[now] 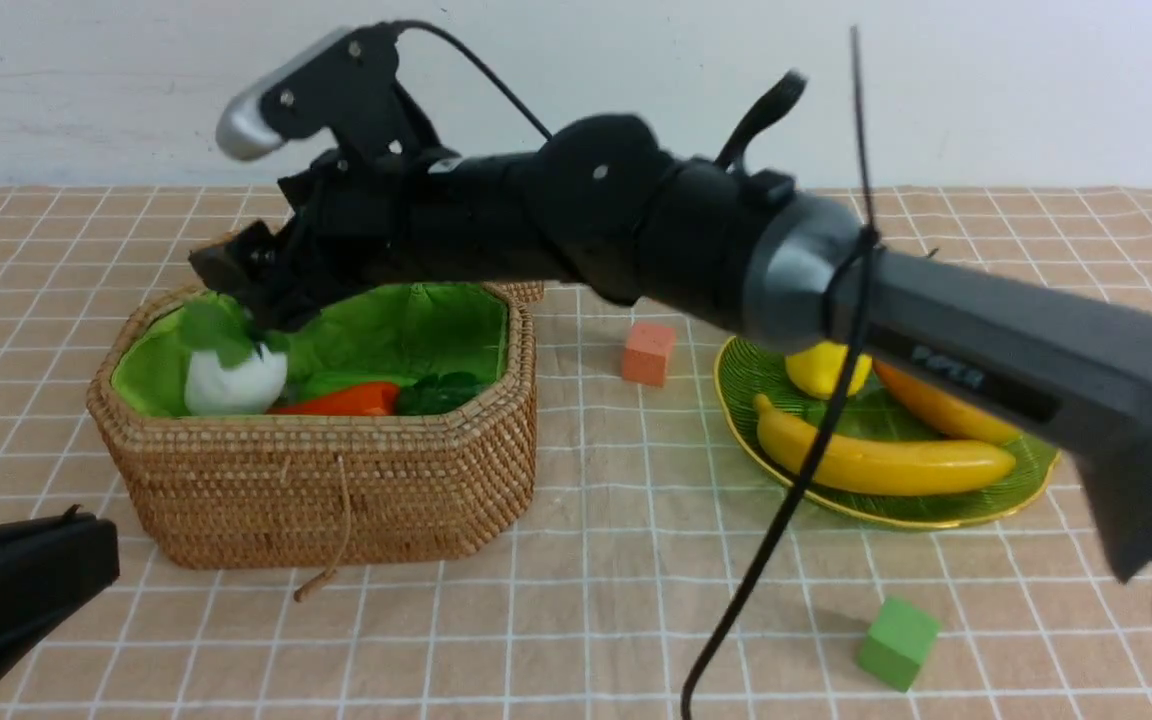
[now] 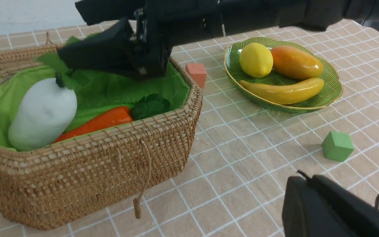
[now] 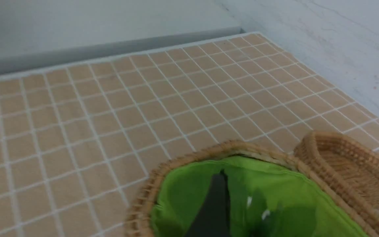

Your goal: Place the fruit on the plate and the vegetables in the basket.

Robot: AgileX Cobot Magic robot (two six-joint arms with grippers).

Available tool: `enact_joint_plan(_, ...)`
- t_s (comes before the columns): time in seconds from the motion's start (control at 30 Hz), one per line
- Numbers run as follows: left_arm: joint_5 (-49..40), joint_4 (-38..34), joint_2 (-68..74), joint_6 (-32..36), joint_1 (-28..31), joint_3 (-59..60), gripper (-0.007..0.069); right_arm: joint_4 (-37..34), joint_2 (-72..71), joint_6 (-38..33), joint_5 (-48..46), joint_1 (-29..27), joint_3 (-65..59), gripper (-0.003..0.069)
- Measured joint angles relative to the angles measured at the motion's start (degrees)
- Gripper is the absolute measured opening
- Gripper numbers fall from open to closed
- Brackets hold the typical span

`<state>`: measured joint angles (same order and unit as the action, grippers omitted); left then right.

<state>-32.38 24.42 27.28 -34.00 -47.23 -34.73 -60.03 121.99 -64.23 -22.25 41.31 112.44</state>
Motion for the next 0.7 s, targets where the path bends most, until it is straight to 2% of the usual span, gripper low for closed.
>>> enact_joint_plan(0.07,1.17,0.64,-0.18,0.51,0.0,0.0,0.0,5.87,-5.71,14.09,-12.25,-2.09,0.0,0.0526)
enact_joint_plan(0.1,1.61,0.98,-0.38,1.22,0.0,0.0,0.0,8.65,-7.7,18.0,-15.58,-3.01,0.0,0.0498)
enact_joint_plan(0.13,1.89,1.24,-0.73,1.92,0.0,0.0,0.0,13.64,-10.71,27.29,-23.64,-4.53,0.05,0.0419)
enact_joint_plan(0.17,2.16,1.39,-1.26,2.18,0.0,0.0,0.0,18.29,-13.09,33.45,-29.46,-5.75,0.12,0.0354)
enact_joint_plan(0.27,2.97,1.46,-3.57,2.18,0.0,0.18,0.0,32.28,-18.08,44.84,-42.72,-8.07,0.3,0.0172)
enact_joint_plan(0.33,4.54,1.46,-5.93,2.18,0.0,1.03,0.0,39.65,-20.84,49.84,-47.64,-8.25,0.22,0.0048)
enact_joint_plan(0.37,6.18,1.46,-7.44,2.18,0.0,2.11,0.0,42.45,-22.23,51.68,-48.55,-8.19,-0.19,0.0016)
enact_joint_plan(0.43,9.03,1.4,-10.77,2.02,0.0,4.44,0.0,45.87,-25.23,53.94,-49.13,-7.93,-1.98,-0.0013)
enact_joint_plan(0.53,12.44,1.23,-14.64,0.84,0.0,8.25,0.0,48.7,-30.61,55.94,-49.22,-7.66,-6.51,-0.0011)
enact_joint_plan(0.7,19.28,-0.48,-22.34,-6.01,0.0,17.72,0.0001,52.25,-47.8,62.71,-49.49,-7.66,-25.71,-0.0001)
